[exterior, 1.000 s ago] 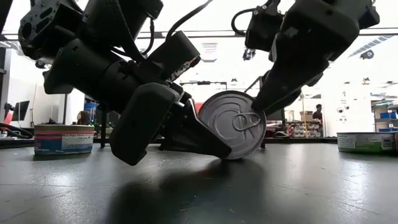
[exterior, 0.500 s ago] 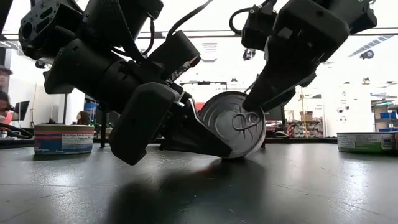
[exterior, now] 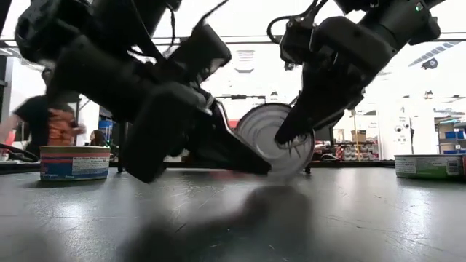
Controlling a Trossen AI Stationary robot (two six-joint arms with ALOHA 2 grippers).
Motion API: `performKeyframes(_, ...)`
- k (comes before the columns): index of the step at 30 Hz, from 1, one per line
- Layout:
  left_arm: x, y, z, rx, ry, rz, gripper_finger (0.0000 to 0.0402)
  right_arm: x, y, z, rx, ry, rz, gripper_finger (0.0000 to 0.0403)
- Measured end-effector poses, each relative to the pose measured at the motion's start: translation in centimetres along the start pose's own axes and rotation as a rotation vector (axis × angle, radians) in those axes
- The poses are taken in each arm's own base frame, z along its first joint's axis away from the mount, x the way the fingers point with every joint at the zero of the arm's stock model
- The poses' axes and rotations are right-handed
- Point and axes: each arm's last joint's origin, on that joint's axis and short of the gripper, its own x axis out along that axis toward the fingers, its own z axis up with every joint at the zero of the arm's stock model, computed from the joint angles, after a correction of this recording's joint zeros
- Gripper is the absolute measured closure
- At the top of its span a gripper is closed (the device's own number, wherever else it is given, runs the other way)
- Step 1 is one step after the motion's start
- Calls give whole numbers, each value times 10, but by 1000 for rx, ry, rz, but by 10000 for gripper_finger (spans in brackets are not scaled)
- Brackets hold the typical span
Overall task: Stack canned seafood by type on shelf
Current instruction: Put the green tuna can on the shelf
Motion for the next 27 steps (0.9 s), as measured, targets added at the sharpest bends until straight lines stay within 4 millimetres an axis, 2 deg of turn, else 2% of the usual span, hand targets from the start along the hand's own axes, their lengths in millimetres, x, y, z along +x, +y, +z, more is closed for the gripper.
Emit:
performKeyframes(6, -22, -6, 15, 121, 10, 89, 402, -20, -1, 10, 32, 15, -9, 274)
performKeyframes(10, -44, 2, 29, 167, 7, 58, 401, -38, 1, 26, 29, 25, -48, 274)
performKeyframes(14, -74, 14, 42, 181, -58, -9, 401, -54, 4, 45, 8, 58, -120, 274)
performKeyframes(18, -109, 28, 51, 134, -163, -24, 402, -72, 8, 72, -32, 75, -169, 274)
performKeyframes(22, -143, 40, 55, 87, -273, -37, 401, -92, 5, 107, -76, 35, -188, 274)
performKeyframes(27, -171, 54, 53, 28, -336, -42, 402, -114, -19, 156, -123, -37, -186, 274)
